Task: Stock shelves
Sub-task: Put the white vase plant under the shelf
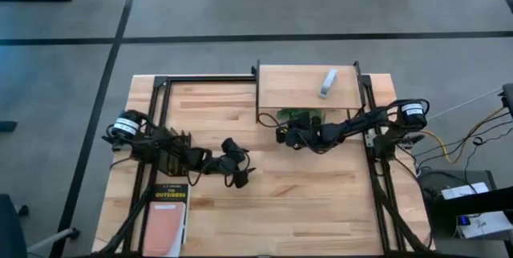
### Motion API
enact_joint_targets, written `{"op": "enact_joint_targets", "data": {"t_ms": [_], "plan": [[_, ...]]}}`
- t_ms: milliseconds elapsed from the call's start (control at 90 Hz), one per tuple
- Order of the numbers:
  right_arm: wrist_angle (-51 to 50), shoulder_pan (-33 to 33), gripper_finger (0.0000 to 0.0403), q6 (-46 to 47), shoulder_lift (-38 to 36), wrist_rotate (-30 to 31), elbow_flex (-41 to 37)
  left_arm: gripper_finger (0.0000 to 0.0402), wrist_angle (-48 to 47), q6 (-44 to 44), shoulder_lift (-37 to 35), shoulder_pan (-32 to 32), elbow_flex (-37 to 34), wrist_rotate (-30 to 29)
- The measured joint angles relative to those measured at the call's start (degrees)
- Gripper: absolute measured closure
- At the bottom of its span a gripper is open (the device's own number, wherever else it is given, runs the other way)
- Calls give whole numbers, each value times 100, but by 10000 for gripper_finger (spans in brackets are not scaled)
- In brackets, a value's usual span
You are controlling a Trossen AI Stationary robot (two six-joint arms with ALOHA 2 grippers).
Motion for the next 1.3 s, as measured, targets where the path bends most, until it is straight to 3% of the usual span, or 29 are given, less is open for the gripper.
{"op": "enact_joint_targets", "data": {"t_ms": [322, 1300], "plan": [[-15, -128, 401, -541, -1, 513, 0, 54, -1, 0, 0, 0, 0, 0], [-603, 370, 401, 107, 35, 252, -109, 54, -15, -24, 0, -9, 0, -2]]}}
